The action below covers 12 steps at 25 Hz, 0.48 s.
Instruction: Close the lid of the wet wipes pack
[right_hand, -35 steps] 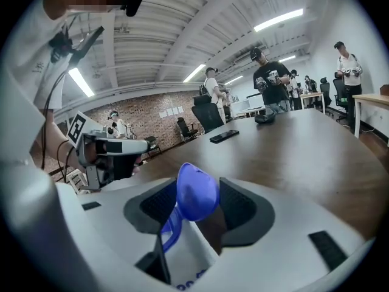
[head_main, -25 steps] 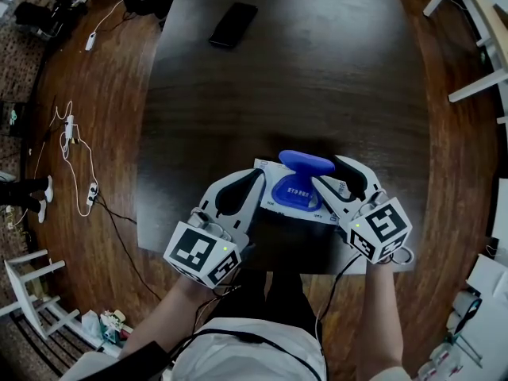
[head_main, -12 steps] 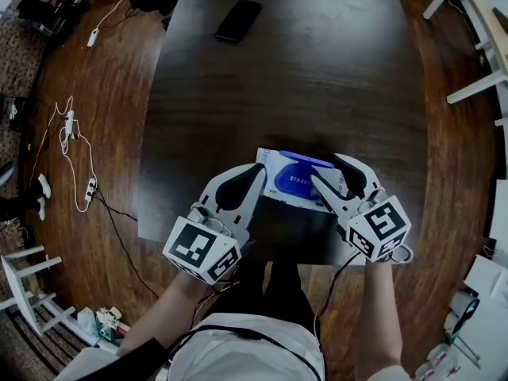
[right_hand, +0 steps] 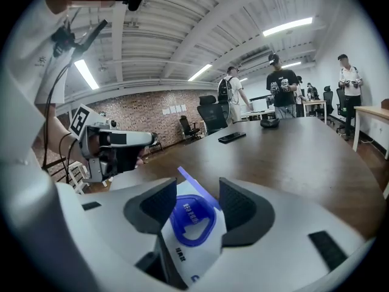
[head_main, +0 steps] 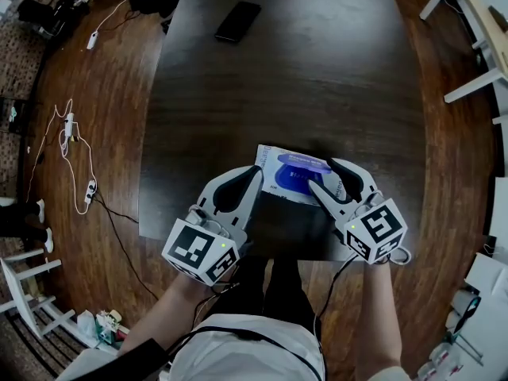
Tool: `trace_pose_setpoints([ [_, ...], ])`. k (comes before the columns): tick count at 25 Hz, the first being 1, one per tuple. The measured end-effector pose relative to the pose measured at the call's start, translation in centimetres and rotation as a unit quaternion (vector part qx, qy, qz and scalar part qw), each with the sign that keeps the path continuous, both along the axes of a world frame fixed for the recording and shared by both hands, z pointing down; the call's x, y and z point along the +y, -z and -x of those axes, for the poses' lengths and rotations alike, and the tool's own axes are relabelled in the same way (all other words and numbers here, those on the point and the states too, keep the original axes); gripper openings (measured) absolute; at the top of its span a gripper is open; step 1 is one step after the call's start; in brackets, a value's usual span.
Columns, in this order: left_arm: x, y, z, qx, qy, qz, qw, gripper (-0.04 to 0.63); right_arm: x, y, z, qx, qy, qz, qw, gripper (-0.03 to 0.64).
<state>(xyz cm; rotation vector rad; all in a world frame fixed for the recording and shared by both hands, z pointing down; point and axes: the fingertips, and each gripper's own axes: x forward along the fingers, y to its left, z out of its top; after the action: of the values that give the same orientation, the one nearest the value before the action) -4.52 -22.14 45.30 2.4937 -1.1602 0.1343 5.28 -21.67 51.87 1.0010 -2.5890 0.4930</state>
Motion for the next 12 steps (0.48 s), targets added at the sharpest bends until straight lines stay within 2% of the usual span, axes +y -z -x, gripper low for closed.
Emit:
trace_pose_setpoints([
  [12,1.1,0.0,0.5,0.001,-0.003,-0.003,1.0,0.002,1.8,-0.6,0.9,0.008,0.003,0.002,1.0,0.207],
])
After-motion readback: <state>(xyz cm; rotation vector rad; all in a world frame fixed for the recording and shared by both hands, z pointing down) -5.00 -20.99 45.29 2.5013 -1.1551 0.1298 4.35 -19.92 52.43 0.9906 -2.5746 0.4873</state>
